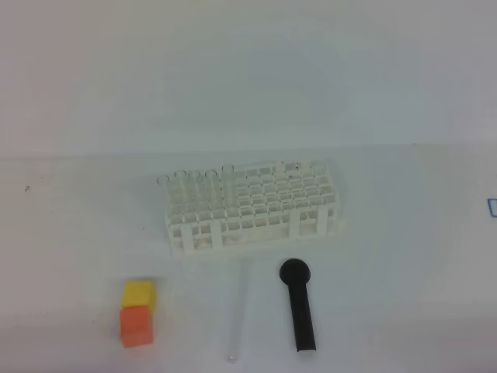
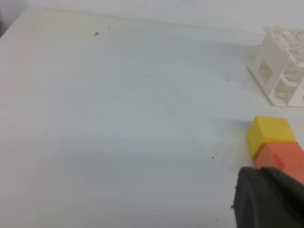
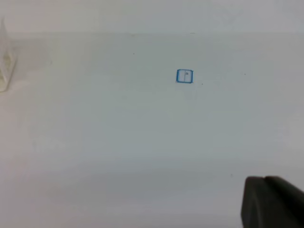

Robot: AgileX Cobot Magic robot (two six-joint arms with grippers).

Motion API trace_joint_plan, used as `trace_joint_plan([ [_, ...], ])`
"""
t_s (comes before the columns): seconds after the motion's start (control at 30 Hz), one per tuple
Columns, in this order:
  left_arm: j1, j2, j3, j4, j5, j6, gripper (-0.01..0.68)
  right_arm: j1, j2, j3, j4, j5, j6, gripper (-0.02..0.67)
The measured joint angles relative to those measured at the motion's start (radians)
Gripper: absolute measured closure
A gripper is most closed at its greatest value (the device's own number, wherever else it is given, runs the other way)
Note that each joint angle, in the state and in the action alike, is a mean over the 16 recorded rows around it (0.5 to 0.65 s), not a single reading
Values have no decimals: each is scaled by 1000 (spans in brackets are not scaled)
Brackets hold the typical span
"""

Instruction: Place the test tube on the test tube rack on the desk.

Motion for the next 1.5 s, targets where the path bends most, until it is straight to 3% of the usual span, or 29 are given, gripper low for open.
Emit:
trace_joint_plan([
  [0.8, 0, 0, 0, -35, -7, -17, 674, 0, 0, 0, 0, 0, 0, 650],
  [1.1, 0, 0, 0, -206, -60, -92, 674, 0, 0, 0, 0, 0, 0, 650],
  [1.5, 0, 0, 0, -630, -314, -216, 674, 0, 0, 0, 0, 0, 0, 650],
])
